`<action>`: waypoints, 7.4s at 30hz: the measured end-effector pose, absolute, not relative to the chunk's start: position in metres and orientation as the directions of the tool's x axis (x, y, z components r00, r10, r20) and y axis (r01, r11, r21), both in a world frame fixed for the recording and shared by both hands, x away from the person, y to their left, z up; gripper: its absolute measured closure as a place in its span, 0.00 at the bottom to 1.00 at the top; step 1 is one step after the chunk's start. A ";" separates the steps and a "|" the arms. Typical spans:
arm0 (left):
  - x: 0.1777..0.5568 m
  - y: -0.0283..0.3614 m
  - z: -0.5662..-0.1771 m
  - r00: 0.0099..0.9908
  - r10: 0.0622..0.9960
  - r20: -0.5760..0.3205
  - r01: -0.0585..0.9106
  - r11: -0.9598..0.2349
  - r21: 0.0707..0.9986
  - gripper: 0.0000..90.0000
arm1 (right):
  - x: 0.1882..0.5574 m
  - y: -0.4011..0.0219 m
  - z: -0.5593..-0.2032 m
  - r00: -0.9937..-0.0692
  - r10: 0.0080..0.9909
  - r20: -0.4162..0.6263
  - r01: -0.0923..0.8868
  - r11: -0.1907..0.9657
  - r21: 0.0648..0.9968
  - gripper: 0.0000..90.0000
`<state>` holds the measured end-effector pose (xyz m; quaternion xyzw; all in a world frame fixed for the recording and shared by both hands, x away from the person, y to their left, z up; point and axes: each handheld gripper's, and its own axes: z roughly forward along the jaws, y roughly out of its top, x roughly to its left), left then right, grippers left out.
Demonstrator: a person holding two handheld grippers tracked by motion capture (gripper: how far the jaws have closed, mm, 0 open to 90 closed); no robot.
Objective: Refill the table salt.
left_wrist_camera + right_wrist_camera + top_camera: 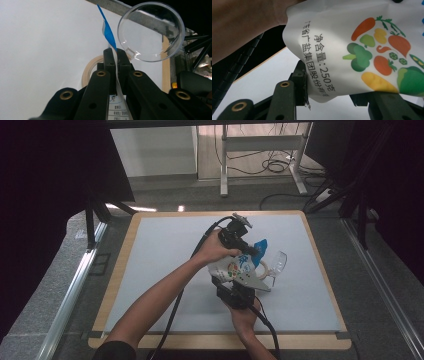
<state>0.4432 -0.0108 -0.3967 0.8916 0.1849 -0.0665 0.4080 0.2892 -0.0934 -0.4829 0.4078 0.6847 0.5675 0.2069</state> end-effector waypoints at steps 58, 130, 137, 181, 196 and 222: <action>0.444 -0.013 -0.396 0.923 0.278 -0.265 0.383 -0.620 0.685 1.00 | 0.289 -0.092 -0.483 -0.568 0.795 0.212 0.334 -0.013 0.942 0.64; 0.446 -0.015 -0.394 0.925 0.276 -0.262 0.380 -0.632 0.675 1.00 | 0.291 -0.095 -0.484 -0.572 0.780 0.254 0.339 -0.057 0.939 0.66; 0.447 -0.016 -0.394 0.925 0.274 -0.262 0.379 -0.638 0.671 1.00 | 0.290 -0.094 -0.484 -0.557 0.787 0.263 0.347 -0.067 0.936 0.66; 0.449 -0.017 -0.398 0.922 0.279 -0.268 0.387 -0.649 0.655 1.00 | 0.291 -0.092 -0.487 -0.553 0.783 0.283 0.354 -0.087 0.931 0.66; 0.450 -0.018 -0.396 0.925 0.273 -0.266 0.381 -0.659 0.649 1.00 | 0.291 -0.091 -0.485 -0.541 0.790 0.289 0.347 -0.103 0.932 0.66; 0.450 -0.018 -0.398 0.922 0.280 -0.268 0.387 -0.655 0.649 1.00 | 0.292 -0.090 -0.486 -0.537 0.795 0.283 0.347 -0.098 0.933 0.67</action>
